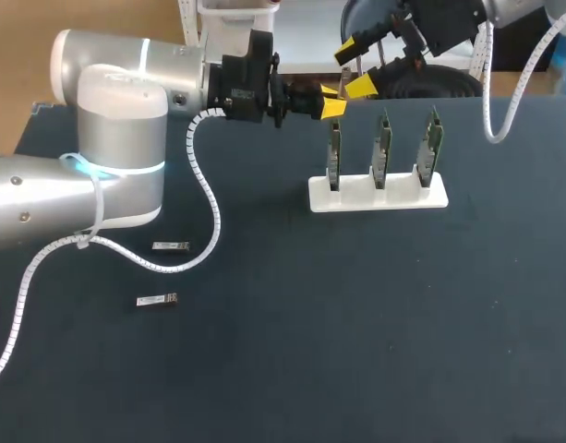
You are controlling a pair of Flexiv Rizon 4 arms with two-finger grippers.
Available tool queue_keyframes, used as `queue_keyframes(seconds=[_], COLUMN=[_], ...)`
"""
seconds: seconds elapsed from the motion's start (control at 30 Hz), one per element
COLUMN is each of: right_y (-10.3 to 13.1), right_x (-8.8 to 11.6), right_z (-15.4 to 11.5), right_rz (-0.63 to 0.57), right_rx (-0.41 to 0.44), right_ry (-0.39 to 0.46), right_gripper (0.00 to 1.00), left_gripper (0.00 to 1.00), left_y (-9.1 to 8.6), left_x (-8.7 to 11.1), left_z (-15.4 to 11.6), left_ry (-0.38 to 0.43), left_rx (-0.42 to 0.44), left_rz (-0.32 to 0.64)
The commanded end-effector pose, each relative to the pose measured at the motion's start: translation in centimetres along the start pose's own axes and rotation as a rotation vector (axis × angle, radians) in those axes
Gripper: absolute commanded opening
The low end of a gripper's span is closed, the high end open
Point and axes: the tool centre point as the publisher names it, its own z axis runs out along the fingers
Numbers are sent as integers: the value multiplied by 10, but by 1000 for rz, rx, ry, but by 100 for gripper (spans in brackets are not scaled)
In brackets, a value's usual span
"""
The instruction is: Pick up the optical module with the left hand, and insert it into the network port with the right hand.
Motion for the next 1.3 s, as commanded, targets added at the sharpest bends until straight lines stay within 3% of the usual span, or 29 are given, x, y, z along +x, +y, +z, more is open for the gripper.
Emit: queue_keyframes(seconds=[0.03, 0.13, 0.17, 0.2, 0.97, 1.0, 1.03, 1.3], right_y=[0, 2, 2, 2, 12, 12, 12, 14], right_x=[1, 3, 3, 4, 11, 11, 11, 12], right_z=[2, 2, 2, 3, 4, 4, 4, 3], right_rz=[9, 14, 16, 18, 29, 29, 29, 34], right_rx=[10, 16, 24, 26, 23, 23, 22, 21], right_ry=[-2, -4, -4, -6, -1, -1, 0, -5], right_gripper=[100, 100, 45, 0, 0, 0, 0, 0], left_gripper=[0, 0, 0, 0, 0, 35, 100, 100], left_y=[1, 1, 1, 1, 1, 1, 1, 1], left_x=[1, 1, 1, 1, 1, 1, 1, 1], left_z=[0, 0, 0, 0, 0, 0, 0, -4], left_ry=[-3, -3, -3, -3, -3, -3, -3, -1], left_rx=[-1, -1, -1, -1, -1, -1, -1, 4], left_rz=[1, 1, 1, 1, 1, 1, 1, 5])
